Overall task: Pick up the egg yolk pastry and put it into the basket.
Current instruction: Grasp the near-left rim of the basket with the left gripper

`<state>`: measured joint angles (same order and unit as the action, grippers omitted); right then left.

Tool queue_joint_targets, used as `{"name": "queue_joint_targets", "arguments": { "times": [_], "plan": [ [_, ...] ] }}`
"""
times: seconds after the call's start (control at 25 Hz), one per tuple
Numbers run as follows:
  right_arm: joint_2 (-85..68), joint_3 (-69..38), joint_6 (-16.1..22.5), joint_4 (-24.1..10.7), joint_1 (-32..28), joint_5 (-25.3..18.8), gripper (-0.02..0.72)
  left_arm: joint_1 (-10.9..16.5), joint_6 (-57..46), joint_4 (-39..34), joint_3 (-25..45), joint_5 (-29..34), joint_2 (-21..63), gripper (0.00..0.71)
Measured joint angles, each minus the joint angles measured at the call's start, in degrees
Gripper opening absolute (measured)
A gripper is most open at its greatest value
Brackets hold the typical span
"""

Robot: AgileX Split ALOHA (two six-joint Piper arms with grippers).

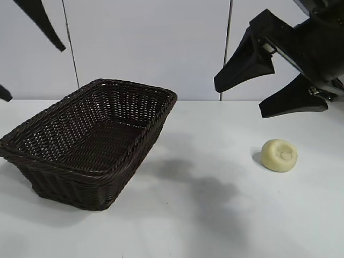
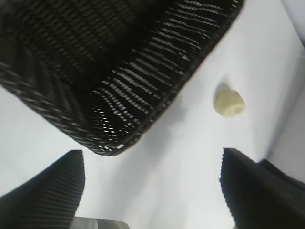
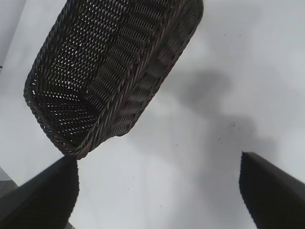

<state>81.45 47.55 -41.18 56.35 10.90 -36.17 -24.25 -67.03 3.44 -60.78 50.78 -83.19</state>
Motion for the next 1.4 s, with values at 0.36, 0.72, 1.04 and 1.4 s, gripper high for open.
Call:
{"name": "queue_joint_targets", "arguments": {
  "times": [0.36, 0.72, 1.04, 1.4],
  "plan": [
    [0.00, 0.00, 0.21, 0.00, 0.00, 0.00, 0.654, -0.07, -2.41, -0.02, 0.00, -2.70, -8.45, 0.566],
    [0.00, 0.00, 0.61, 0.00, 0.00, 0.00, 0.654, -0.07, -4.00, -1.11, 1.77, -5.11, -10.37, 0.566],
    [0.00, 0.00, 0.62, -0.30, 0.00, 0.00, 0.654, -0.07, -6.35, -0.80, 7.88, -13.26, -10.37, 0.566],
    [0.00, 0.00, 0.62, -0.57, 0.00, 0.00, 0.654, -0.07, -7.11, -0.85, 9.40, -18.50, -14.63, 0.566]
  ]
}}
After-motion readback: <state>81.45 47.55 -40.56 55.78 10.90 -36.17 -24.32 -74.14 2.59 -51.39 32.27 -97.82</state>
